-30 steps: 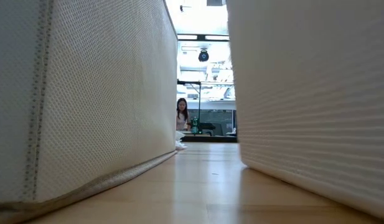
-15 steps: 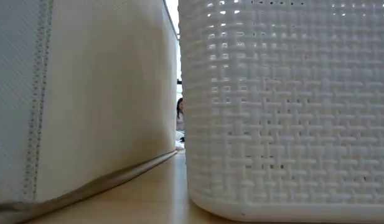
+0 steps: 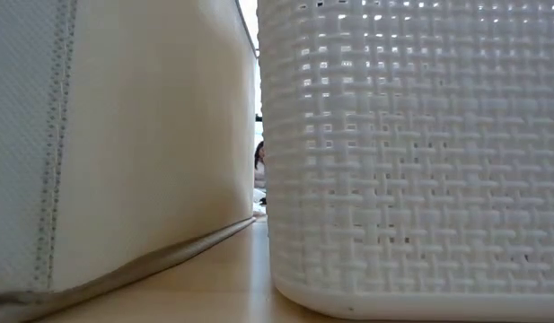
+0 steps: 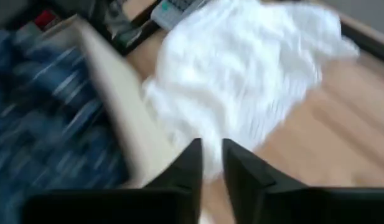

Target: Sort clothes

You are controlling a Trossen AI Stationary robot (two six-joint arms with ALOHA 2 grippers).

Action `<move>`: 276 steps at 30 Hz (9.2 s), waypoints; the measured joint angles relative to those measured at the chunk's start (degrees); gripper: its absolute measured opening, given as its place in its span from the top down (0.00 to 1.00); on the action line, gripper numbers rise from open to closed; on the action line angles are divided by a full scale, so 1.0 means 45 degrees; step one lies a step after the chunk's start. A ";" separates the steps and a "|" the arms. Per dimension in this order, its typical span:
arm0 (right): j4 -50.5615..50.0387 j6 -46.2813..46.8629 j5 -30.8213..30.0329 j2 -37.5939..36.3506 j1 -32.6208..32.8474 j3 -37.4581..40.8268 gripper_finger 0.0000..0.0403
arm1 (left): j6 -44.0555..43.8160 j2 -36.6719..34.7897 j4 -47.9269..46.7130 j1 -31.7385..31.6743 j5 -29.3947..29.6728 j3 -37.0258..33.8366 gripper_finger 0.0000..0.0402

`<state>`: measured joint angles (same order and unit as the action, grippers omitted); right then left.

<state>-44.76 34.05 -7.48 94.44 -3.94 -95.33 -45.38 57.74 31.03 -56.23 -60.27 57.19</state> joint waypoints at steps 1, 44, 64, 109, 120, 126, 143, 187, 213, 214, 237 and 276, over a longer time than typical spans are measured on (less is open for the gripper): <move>0.0728 -0.0464 0.0355 0.0388 -0.0563 0.0028 0.83 | 0.0014 0.0000 -0.0041 0.0001 -0.0010 0.0000 0.39; -0.3052 -0.2386 -0.0433 1.2208 -0.2042 -0.8082 0.94 | 0.5465 -0.2419 -1.0240 0.5626 1.2175 -0.0005 1.00; -0.3836 -0.1835 -0.4348 0.2366 0.0248 -0.7926 1.00 | 0.6023 -0.2665 -0.8916 0.5616 1.2050 -0.0004 1.00; -0.7549 0.4123 -0.8419 -0.0002 0.9951 -0.6329 1.00 | 0.4675 -0.0942 -0.2155 0.9950 0.9078 0.0005 1.00; -0.5491 1.1432 -0.3770 -0.0143 1.0258 -0.0049 0.99 | 0.6133 -0.1341 -0.4671 1.0419 0.9636 0.0005 1.00; -0.3771 1.2194 -0.1029 -0.0094 0.9553 0.2083 0.81 | 0.6464 -0.1669 -0.5496 1.0179 0.9537 0.0005 1.00; -0.9591 0.7793 -0.2886 -0.0826 0.7505 -0.2285 0.45 | 0.7725 -0.2322 -0.6717 0.7773 1.0224 0.0009 1.00; 0.6956 0.0869 0.2681 -0.8366 -0.2789 0.7203 0.61 | 0.3802 -0.9175 0.0670 1.1312 1.6604 -1.2371 1.00; 0.5417 -0.3773 0.2796 -1.2705 -0.2200 0.7950 1.00 | 0.3792 -0.9165 0.0936 1.1343 1.6194 -1.2551 1.00; 0.6410 -0.3766 0.3105 -1.2707 -0.2201 0.8467 1.00 | 0.3792 -0.9165 0.0936 1.1343 1.6194 -1.2551 1.00; 1.7127 -0.0402 0.2763 -1.8624 -0.1670 1.9275 1.00 | 0.3782 -0.9141 0.0727 1.1338 1.6194 -1.2546 1.00; 1.2527 -0.0674 0.1607 -1.8508 0.1078 2.0749 1.00 | 0.3787 -0.9141 0.0706 1.1343 1.6194 -1.2546 1.00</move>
<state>11.61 31.01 -0.25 11.16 0.91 -1.96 -28.34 16.60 34.21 -5.19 12.60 0.73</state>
